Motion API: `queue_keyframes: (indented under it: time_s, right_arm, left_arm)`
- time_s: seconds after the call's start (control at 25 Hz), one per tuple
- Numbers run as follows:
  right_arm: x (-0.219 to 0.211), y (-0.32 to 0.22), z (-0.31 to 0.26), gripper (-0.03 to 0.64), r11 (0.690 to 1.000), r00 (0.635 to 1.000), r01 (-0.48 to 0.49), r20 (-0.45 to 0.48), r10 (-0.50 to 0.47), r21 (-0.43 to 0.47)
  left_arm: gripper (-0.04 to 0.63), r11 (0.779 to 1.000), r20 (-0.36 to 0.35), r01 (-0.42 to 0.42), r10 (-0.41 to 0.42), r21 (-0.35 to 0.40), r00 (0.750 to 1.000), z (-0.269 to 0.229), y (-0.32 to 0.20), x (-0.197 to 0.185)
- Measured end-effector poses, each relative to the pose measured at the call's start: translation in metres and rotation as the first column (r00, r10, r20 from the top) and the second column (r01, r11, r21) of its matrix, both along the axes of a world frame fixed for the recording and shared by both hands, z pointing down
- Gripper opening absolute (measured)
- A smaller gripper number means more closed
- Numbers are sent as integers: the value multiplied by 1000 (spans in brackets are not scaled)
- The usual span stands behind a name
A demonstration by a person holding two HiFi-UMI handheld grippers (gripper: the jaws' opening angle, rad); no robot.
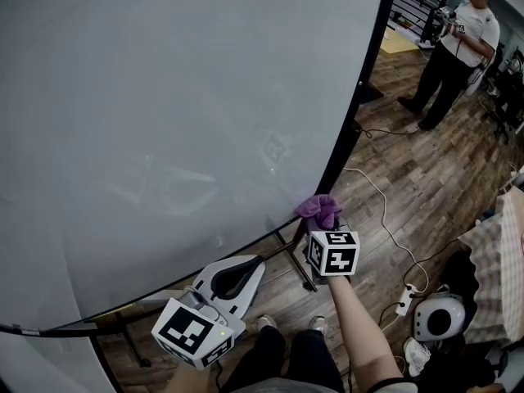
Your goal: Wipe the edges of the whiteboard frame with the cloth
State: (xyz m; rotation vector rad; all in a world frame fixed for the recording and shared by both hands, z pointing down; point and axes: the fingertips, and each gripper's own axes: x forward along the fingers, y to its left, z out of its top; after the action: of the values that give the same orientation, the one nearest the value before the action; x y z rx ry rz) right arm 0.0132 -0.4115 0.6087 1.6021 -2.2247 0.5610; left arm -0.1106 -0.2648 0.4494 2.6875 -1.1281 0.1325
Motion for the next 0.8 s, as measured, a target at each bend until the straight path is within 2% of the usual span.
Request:
queue_keyframes:
  time_s: [0.8]
  right_arm:
    - [2, 0, 39, 64, 997, 999, -14, -38, 11, -73]
  left_arm:
    - [15, 1000, 7, 9, -8, -23, 1000, 9, -3, -6]
